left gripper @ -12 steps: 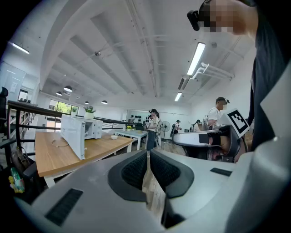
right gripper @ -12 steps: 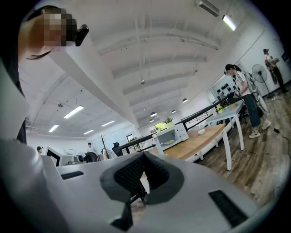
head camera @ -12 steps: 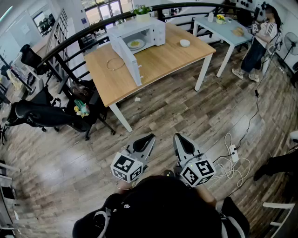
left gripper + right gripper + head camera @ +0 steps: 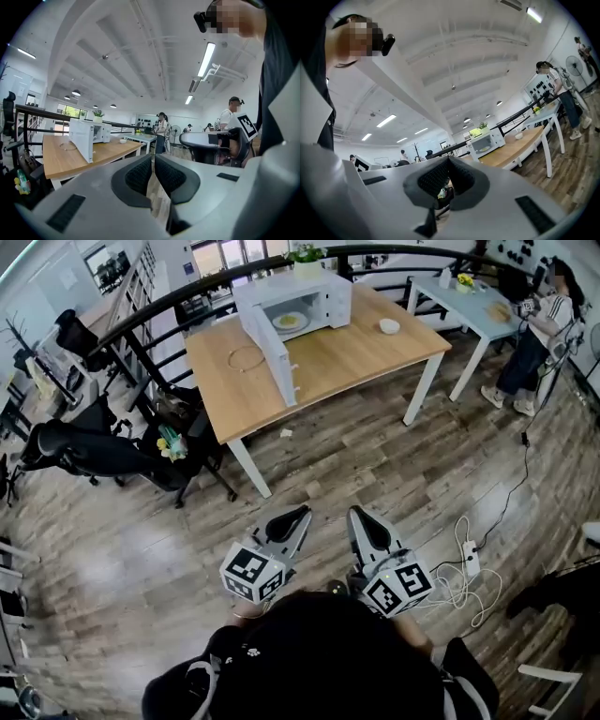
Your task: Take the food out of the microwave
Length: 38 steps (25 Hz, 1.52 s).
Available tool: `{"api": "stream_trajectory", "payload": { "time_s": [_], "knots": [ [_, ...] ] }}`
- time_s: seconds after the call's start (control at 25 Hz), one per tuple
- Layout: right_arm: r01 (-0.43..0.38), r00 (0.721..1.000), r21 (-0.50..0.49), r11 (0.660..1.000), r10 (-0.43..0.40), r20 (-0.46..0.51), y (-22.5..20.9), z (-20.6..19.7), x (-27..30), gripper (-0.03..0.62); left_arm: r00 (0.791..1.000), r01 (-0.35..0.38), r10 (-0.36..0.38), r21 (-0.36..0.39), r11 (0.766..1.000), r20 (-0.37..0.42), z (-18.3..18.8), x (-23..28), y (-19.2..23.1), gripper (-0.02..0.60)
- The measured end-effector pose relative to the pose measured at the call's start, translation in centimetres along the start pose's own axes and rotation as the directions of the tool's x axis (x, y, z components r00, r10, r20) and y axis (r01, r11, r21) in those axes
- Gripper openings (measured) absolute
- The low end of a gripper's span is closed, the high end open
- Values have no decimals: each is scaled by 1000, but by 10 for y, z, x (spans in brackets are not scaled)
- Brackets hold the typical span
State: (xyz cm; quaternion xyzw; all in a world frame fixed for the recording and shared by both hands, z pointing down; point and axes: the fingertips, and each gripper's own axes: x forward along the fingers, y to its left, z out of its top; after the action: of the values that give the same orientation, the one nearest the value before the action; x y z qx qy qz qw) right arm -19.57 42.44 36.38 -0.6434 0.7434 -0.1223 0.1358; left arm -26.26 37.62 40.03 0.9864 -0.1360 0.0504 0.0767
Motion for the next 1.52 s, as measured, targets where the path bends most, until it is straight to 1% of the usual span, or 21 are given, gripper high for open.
{"api": "stream_trajectory", "payload": {
  "time_s": [0.16,0.56,0.76,1.12,1.32,1.52],
  "knots": [
    [0,1000,-28,1000,0,-11,-6,3,3,0,1000,-24,24,-1,1000,4,2,4,1,29],
    [-41,999,4,999,41,-9,-33,16,9,0,996,-91,91,6,996,27,14,24,3,29],
    [-64,998,11,998,64,-29,-44,19,3,0,990,-135,135,-4,991,41,18,31,-1,30],
    [-103,992,48,994,106,-64,-56,9,3,5,983,-182,182,-16,983,18,8,33,-3,29],
    [-97,992,48,994,100,-74,-67,9,13,6,982,-188,189,-28,982,21,5,45,11,31],
    [-67,996,34,997,69,-58,-90,21,24,12,989,-140,142,-39,989,43,9,80,23,29]
  ]
}}
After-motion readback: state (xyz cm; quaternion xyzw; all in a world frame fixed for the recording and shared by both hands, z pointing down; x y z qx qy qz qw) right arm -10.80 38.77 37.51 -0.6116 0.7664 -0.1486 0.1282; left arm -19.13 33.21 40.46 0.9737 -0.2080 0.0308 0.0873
